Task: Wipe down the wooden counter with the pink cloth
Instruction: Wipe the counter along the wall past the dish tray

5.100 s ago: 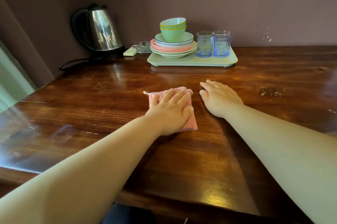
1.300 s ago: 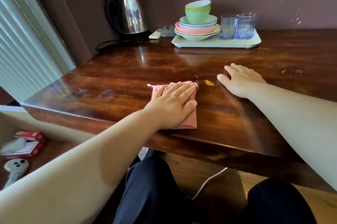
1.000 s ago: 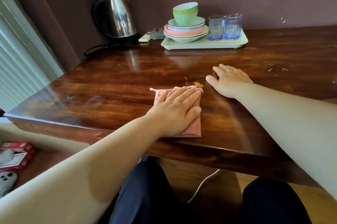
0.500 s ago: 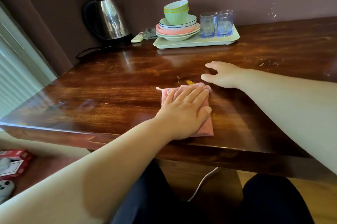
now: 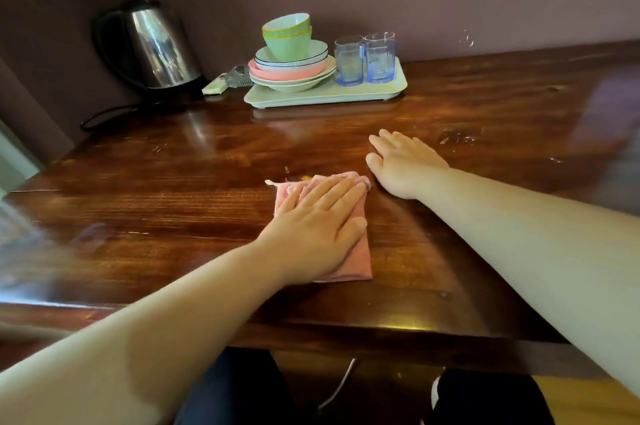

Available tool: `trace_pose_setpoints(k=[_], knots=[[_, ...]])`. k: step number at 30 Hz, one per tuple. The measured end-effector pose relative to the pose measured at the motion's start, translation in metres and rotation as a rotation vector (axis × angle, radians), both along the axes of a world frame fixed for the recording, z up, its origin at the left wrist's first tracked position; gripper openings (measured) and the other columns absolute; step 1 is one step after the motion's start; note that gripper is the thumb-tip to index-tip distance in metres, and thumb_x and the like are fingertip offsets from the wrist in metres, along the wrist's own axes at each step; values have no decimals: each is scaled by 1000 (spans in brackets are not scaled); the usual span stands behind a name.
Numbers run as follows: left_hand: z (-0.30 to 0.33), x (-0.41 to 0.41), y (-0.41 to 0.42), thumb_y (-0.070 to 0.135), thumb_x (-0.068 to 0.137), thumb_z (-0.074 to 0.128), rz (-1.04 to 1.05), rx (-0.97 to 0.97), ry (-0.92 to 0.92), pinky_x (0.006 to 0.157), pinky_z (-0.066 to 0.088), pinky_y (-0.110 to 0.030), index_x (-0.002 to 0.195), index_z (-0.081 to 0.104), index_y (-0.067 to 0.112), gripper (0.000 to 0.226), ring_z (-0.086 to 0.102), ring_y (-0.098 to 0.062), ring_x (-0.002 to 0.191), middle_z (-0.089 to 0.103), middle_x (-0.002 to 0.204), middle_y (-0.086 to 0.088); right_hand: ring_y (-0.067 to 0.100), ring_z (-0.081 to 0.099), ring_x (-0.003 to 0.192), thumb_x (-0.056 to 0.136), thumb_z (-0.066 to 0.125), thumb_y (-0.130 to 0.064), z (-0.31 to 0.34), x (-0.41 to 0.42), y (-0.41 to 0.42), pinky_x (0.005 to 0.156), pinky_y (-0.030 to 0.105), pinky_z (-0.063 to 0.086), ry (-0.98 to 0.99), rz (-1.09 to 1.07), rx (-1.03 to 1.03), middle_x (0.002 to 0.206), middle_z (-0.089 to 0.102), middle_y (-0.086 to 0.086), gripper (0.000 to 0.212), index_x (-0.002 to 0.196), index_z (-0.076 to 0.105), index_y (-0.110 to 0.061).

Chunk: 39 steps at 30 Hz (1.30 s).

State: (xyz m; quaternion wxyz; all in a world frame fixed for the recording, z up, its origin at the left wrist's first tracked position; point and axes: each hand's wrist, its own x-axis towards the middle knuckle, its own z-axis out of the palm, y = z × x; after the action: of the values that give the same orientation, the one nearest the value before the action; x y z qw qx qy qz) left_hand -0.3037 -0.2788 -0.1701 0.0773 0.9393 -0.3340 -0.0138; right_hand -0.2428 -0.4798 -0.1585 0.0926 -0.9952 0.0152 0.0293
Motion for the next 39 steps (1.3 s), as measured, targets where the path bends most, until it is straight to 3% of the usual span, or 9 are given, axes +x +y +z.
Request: trace_pose_setpoints(k=[4,9,18,23,26,30,34,36,39], knots=[[9,39,-21,54,99,14,112,15,-2,118,-10,-38,154,3,37,58,-9,-4,146,-4,161,16,16,0,156,109,14,-43,-1,-1,1,126,39,3,0,17,-4,170,-1,-3,57,162,8,-26],[-4,54,-19,59,96,9,72,-21,-22,113,-13,-35,153,2,40,61,-9,-2,146,-3,160,19,16,-2,156,109,13,-43,-3,-3,1,127,40,3,-6,24,-12,170,-2,-3,57,162,7,-26],[2,86,-45,51,100,13,179,39,-1,119,-7,-43,153,2,36,56,-9,-6,146,-6,161,15,16,-1,156,109,15,-39,-7,-5,-1,127,39,3,-41,33,50,170,0,-2,55,162,9,-24],[4,69,-39,53,99,11,106,42,17,118,-10,-40,152,-4,40,57,-12,-5,146,-11,159,18,16,11,155,109,25,-27,4,0,-7,126,37,10,-100,-16,255,169,14,-2,51,160,23,-23],[4,63,-36,53,99,13,94,30,8,120,-6,-41,153,0,39,57,-7,-6,147,-6,160,17,16,9,155,109,23,-24,5,1,-16,125,37,7,-58,50,144,169,12,-1,51,160,23,-22],[11,58,-53,50,101,14,315,59,16,119,-6,-43,154,2,36,56,-7,-10,147,-6,161,15,17,7,156,110,21,-27,1,-1,-22,126,38,7,-21,126,90,170,9,-1,51,161,18,-23],[-1,11,-46,61,92,8,192,-25,6,112,-14,-37,151,-2,42,63,-14,-3,143,-8,159,20,18,9,156,110,23,-29,-3,-1,-21,125,39,10,-77,107,63,169,11,-1,51,161,21,-24],[-1,5,-44,62,91,6,201,-20,3,117,-10,-38,152,0,41,65,-11,-3,144,-5,160,19,18,10,155,110,23,-29,-5,-2,-22,125,39,10,-93,100,56,169,12,-1,51,160,21,-24],[9,20,-60,52,100,13,413,32,21,120,-3,-43,154,3,37,57,-5,-10,148,-3,161,15,20,10,155,110,25,-30,-2,-2,-22,126,40,11,-72,111,52,169,12,0,51,161,20,-23]])
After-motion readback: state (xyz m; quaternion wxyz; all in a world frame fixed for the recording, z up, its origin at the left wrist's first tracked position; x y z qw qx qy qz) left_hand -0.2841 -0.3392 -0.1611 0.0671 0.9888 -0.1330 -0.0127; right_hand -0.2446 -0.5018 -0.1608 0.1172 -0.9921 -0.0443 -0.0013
